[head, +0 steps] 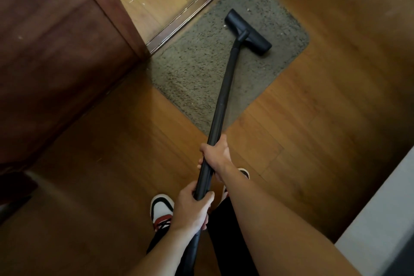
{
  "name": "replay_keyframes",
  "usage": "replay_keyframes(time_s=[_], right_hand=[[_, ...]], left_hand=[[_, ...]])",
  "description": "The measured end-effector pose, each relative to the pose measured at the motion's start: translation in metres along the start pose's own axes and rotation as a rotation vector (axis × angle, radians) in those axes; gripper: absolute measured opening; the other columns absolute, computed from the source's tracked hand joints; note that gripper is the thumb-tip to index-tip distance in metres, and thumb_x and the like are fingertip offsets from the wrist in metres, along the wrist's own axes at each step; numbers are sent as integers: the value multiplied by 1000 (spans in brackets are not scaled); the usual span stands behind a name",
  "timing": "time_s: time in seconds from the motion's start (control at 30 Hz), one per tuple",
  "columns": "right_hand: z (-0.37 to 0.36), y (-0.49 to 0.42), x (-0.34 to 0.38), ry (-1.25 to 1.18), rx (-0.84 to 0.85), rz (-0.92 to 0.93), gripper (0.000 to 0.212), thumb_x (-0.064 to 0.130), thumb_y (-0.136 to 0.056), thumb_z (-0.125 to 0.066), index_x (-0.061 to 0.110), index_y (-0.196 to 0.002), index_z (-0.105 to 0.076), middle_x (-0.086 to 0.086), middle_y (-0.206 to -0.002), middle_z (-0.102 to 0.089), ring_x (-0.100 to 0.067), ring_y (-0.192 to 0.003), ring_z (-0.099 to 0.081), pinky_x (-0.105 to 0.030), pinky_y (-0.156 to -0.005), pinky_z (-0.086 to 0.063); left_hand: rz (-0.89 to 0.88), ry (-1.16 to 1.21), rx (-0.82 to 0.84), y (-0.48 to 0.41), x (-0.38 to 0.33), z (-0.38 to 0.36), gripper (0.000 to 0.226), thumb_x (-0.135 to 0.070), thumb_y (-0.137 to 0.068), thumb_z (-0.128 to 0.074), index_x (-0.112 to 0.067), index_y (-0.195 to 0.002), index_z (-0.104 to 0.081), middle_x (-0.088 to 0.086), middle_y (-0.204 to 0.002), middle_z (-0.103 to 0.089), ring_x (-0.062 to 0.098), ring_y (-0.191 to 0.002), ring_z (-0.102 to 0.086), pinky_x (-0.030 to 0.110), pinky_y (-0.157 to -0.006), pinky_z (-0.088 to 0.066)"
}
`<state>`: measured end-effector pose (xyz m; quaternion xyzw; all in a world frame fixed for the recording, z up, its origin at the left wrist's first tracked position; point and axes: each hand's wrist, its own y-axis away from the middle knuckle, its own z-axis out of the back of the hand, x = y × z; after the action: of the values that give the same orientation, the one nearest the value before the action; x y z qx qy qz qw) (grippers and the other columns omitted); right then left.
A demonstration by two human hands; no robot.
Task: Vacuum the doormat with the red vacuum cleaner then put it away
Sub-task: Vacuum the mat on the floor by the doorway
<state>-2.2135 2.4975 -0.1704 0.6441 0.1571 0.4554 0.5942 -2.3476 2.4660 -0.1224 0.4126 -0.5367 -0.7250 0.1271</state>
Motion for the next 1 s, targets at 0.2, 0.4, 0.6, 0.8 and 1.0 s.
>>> replay_keyframes(time_s=[0.2, 0.4, 0.6, 0.8, 1.0], right_hand=[[-38, 25, -16, 18, 18, -14, 41, 6, -95, -60, 24, -123, -36, -18, -97, -56, -20, -52, -57, -33, -51, -56], [-77, 48, -34, 15, 38, -8, 39, 5, -96, -59, 22, -123, -37, -15, -91, -55, -18, -50, -55, -33, -49, -56], [-100, 57, -39, 11, 53, -27, 39, 7, -95, -61, 22, -122, -38, -15, -89, -56, -16, -49, -55, -33, -49, -56], [-96, 51, -34, 36, 53, -14, 39, 6, -95, -60, 21, -123, -37, -14, -88, -56, -17, -47, -55, -31, -47, -55], [-80, 37, -15, 30, 56, 1, 38, 5, -97, -58, 24, -121, -36, -15, -93, -55, -19, -52, -56, -35, -51, -59]], left_hand=[[10, 31, -44, 26, 18, 35, 12, -17, -91, -69, -7, -87, -64, 6, -60, -56, 21, -37, -47, 26, -37, -41], [35, -11, -28, 45, 33, 77, 9, -15, -93, -66, -9, -88, -61, 12, -64, -58, 22, -37, -46, 27, -39, -41], [76, 3, -12, 49, 43, 99, 10, -15, -93, -65, -6, -95, -63, 10, -66, -56, 22, -38, -45, 28, -39, -41], [50, 30, -3, 44, 38, 93, 11, -16, -94, -64, -7, -89, -61, 11, -69, -58, 22, -36, -44, 27, -40, -41], [53, 12, -6, 31, 20, 79, 17, -18, -91, -66, -8, -79, -58, 9, -57, -54, 24, -40, -47, 30, -45, -44]])
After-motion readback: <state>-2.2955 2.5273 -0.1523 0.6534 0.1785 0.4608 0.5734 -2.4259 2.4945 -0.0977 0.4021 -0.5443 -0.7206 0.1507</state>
